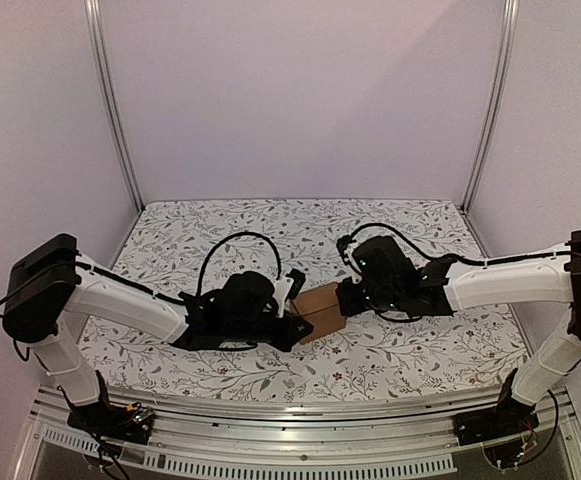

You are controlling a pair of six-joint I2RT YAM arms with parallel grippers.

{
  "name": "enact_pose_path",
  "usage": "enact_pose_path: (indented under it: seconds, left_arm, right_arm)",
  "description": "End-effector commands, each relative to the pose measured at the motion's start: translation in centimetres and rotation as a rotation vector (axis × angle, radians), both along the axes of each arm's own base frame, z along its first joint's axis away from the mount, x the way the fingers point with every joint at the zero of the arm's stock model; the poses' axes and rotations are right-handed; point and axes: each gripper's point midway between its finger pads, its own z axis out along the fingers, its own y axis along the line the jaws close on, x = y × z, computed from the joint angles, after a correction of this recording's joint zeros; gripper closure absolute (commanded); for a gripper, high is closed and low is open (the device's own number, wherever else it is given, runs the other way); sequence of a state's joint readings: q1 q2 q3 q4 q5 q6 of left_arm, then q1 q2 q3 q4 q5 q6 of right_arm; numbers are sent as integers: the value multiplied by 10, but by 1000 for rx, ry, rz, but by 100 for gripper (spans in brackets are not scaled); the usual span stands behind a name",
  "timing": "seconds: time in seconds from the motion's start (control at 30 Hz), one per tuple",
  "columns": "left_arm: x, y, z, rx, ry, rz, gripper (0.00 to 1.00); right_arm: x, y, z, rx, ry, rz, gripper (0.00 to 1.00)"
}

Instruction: Fold the paper box

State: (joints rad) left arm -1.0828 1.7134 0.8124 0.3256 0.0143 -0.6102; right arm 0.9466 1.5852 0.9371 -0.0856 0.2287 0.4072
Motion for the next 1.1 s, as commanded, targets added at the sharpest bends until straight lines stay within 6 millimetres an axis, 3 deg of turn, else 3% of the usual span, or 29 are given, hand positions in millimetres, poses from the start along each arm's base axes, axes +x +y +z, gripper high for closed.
enact_pose_path:
  seconds: [0.0, 0.2, 0.37, 0.47, 0.67, 0.77, 0.97, 1.07]
  left_arm:
    - [3, 7, -12, 45, 9, -2, 100]
    - [2, 5, -1, 24, 2, -19, 100]
    - [0, 2, 25, 2, -28, -51, 100]
    - [-1, 3, 36, 1, -50, -64, 100]
    - [4, 12, 71, -30, -115, -39, 100]
    - [13, 14, 82, -34, -137, -24, 100]
    - [37, 15, 81, 12, -169, 26, 100]
    - [48, 19, 64, 58, -157, 65, 100]
  right_arm:
    - [-7, -10, 8, -3, 15, -3, 100]
    - [2, -6, 62, 41, -78, 6, 100]
    - [9, 4, 77, 46, -109, 23, 100]
    - [13, 12, 64, 22, -94, 33, 100]
    - [6, 16, 2, -39, 21, 52, 100]
    - [-1, 13, -15, -45, 65, 50, 100]
    - [-9, 8, -23, -40, 97, 46, 100]
    - [-10, 7, -19, -28, 95, 43, 100]
